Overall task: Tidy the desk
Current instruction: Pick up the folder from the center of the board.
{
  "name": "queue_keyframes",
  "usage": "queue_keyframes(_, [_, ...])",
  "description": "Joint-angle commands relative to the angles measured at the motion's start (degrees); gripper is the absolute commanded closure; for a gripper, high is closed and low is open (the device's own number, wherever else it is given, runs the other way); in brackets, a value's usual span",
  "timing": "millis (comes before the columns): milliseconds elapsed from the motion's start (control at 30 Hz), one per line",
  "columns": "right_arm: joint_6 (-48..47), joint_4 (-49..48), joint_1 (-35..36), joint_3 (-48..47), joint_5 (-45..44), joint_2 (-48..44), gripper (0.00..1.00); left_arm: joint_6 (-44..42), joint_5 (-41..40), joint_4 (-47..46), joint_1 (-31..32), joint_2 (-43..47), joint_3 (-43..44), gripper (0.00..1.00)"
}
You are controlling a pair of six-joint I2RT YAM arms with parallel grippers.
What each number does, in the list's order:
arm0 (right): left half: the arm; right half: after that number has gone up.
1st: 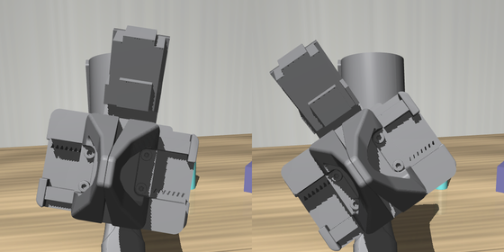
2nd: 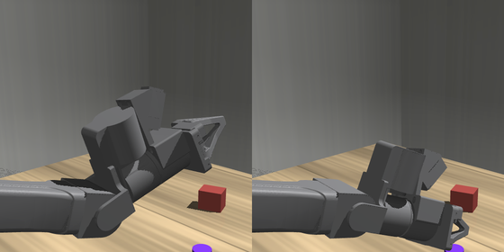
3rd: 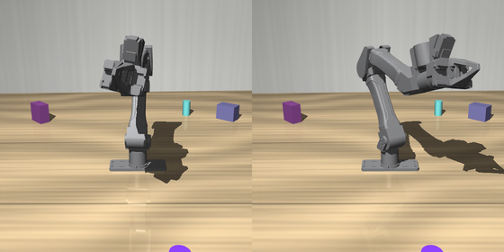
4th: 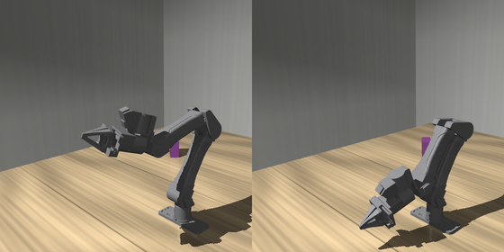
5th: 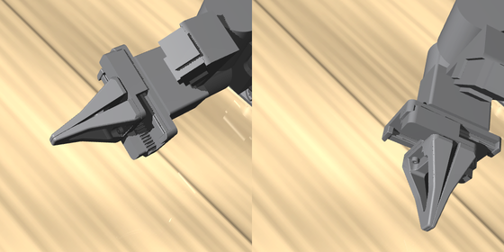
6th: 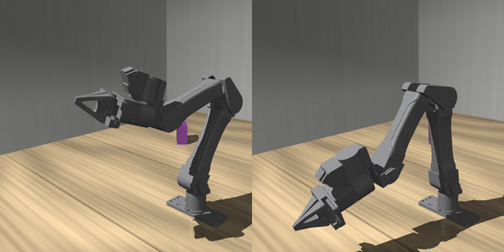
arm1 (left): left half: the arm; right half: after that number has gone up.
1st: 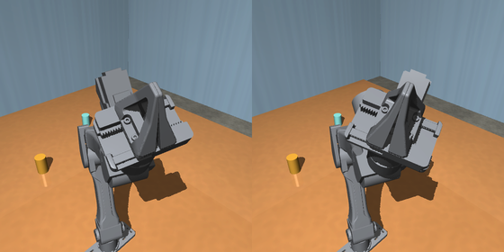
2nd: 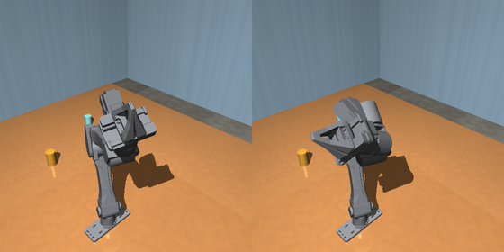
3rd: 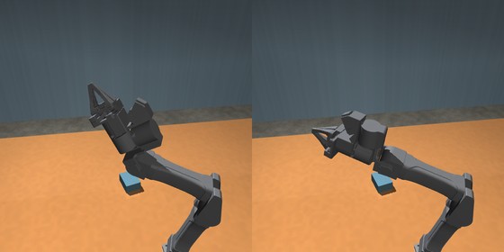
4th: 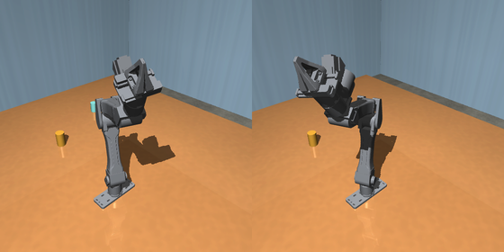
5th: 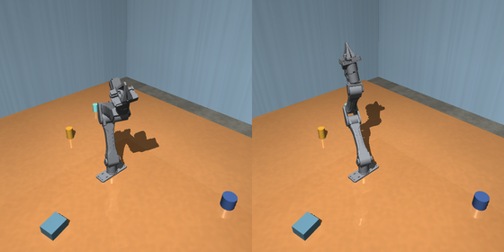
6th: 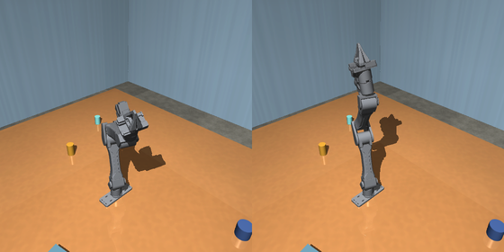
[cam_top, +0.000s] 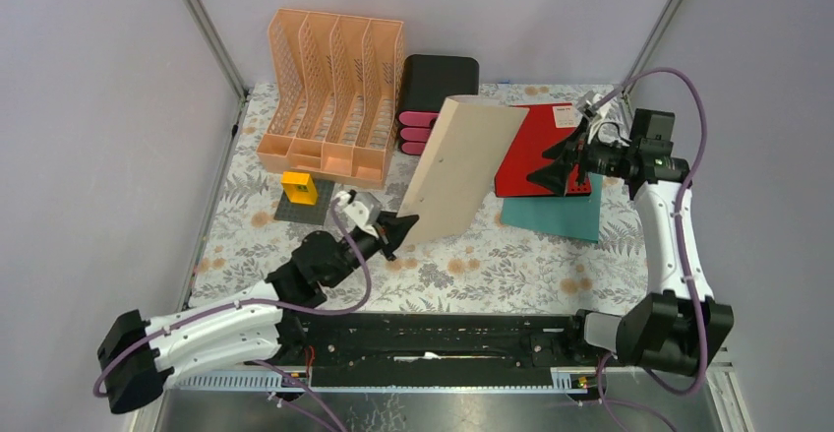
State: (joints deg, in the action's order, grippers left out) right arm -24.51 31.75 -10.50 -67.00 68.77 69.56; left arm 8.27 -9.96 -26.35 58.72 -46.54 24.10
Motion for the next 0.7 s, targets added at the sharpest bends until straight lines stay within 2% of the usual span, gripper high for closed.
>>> queue_keyframes(0, [-13.3, 8.2, 0.3, 0.7, -0.3, 2.8, 0.00, 8.4, 12.5, -10.2, -6.1, 4.0, -2.2, 1.00])
queue_keyframes(133, [-14.0, 8.2, 0.4, 2.6, 3.9, 4.0, 0.00, 15.0, 21.3, -16.4, -13.3, 4.5, -4.0, 1.00])
queue_keyframes(267, [-13.2, 8.1, 1.5, 2.9, 9.0, 5.0, 0.00, 20.2, 27.2, -23.8, -17.0, 3.9, -5.1, 1.00])
queue_keyframes(367, [-11.9, 7.8, 3.1, 1.9, 9.7, 5.8, 0.00, 25.0, 32.0, -30.7, -19.0, 2.2, -5.5, 1.00])
queue_keyframes(500, [-6.7, 5.3, 4.3, 0.2, 10.7, 7.2, 0.00, 30.1, 35.4, -37.2, -20.6, 0.1, -6.1, 1.00])
queue_keyframes(667, [-1.9, 2.8, 6.4, -2.1, 11.7, 7.2, 0.00, 32.8, 36.2, -40.9, -21.2, -1.8, -6.5, 1.00])
